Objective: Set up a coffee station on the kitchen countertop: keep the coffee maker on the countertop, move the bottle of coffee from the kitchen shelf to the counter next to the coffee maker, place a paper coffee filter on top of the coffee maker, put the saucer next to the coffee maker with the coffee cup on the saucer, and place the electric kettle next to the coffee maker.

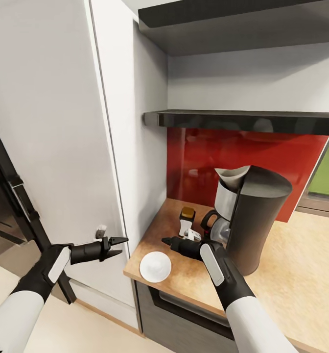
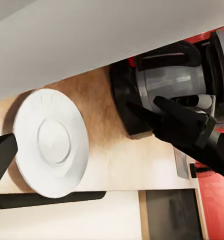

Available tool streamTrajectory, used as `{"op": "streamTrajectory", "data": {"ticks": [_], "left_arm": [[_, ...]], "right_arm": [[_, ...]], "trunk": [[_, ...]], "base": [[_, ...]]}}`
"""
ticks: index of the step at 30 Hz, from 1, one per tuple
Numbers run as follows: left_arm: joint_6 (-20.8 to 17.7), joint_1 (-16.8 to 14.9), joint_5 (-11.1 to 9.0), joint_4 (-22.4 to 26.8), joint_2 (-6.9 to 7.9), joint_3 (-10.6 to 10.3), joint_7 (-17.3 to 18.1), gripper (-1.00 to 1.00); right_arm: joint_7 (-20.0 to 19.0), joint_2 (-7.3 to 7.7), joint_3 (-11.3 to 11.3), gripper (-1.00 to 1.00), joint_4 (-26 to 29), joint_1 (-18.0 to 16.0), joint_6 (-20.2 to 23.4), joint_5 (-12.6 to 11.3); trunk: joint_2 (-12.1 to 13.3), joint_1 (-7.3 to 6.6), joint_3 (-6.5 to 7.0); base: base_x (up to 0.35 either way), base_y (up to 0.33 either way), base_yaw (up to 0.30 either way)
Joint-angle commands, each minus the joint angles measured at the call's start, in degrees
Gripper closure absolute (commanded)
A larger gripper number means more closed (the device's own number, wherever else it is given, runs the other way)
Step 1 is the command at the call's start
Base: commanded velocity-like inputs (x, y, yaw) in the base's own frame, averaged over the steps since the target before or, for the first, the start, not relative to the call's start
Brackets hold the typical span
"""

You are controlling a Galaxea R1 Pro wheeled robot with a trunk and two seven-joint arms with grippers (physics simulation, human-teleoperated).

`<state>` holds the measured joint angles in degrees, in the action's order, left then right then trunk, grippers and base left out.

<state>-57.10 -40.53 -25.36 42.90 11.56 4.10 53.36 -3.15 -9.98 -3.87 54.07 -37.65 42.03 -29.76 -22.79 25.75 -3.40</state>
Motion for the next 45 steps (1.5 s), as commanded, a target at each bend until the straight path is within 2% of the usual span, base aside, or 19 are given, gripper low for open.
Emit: {"op": "streamTrajectory", "data": {"ticks": [1, 4, 13, 16, 20, 21, 29, 36, 45], "left_arm": [[-0.2, 0.3, 0.1, 0.0, -0.18, 0.1, 0.3, -1.0], [-0.2, 1.7, 0.2, 0.1, -1.24, 0.0, 0.3, -1.0], [-0.2, 2.2, 0.0, 0.1, -1.68, 0.0, 0.3, -1.0], [-0.2, 2.2, 0.0, 0.1, -2.26, 0.0, 0.3, -1.0], [-0.2, 2.3, 0.0, 0.1, -3.6, 0.0, 0.3, -1.0], [-0.1, 2.9, 0.0, 0.1, -4.38, 0.0, 0.3, -1.0], [-0.1, 4.2, 0.2, 0.1, -6.13, 0.0, 0.2, -1.0], [-0.1, 5.5, 0.2, 0.1, -6.29, 0.0, -2.2, -1.0], [-0.1, 5.9, 0.2, 0.1, -6.14, 0.0, -2.7, -1.0]], "right_arm": [[-0.3, -0.01, 0.1, -1.0, 0.0, -0.1, 0.2, 0.3], [-0.3, -0.01, 0.1, -1.0, 0.0, -0.1, 0.2, 0.3], [-0.3, -0.01, 0.0, -1.0, 0.0, 0.0, 0.2, 0.3], [-0.3, -0.01, 0.0, -1.0, -0.3, 0.0, 0.2, 0.4], [-0.3, -0.01, 0.0, -1.0, -1.4, -0.1, 0.2, 0.4], [-0.3, -0.01, 0.0, -1.0, -1.7, -0.1, 0.2, 0.4], [-0.3, -0.01, 0.1, -1.0, -3.0, 0.0, 0.2, 0.5], [-0.3, -0.01, 0.2, -1.0, -5.6, 0.0, 0.2, 0.5], [-0.3, -0.01, 0.2, -1.0, -6.6, 0.0, 0.2, 0.5]], "trunk": [[-0.1, 0.04, -0.13], [-0.1, 0.04, -0.13], [-0.1, 0.04, -0.13], [-0.1, 0.04, -0.13], [-0.1, 0.04, -0.13], [-0.1, 0.04, -0.13], [-0.1, 0.04, -0.13], [-0.1, 0.04, -0.13], [-0.1, 0.04, -0.13]], "base": [[0.007, 0.0, 0.0], [0.002, 0.0, 0.0], [0.0, 0.0, 0.0], [0.0, 0.0, 0.0], [0.0, 0.0, 0.0], [0.0, 0.0, 0.0], [0.0, 0.0, 0.0], [0.0, 0.0, 0.0], [0.0, 0.0, 0.0]]}}
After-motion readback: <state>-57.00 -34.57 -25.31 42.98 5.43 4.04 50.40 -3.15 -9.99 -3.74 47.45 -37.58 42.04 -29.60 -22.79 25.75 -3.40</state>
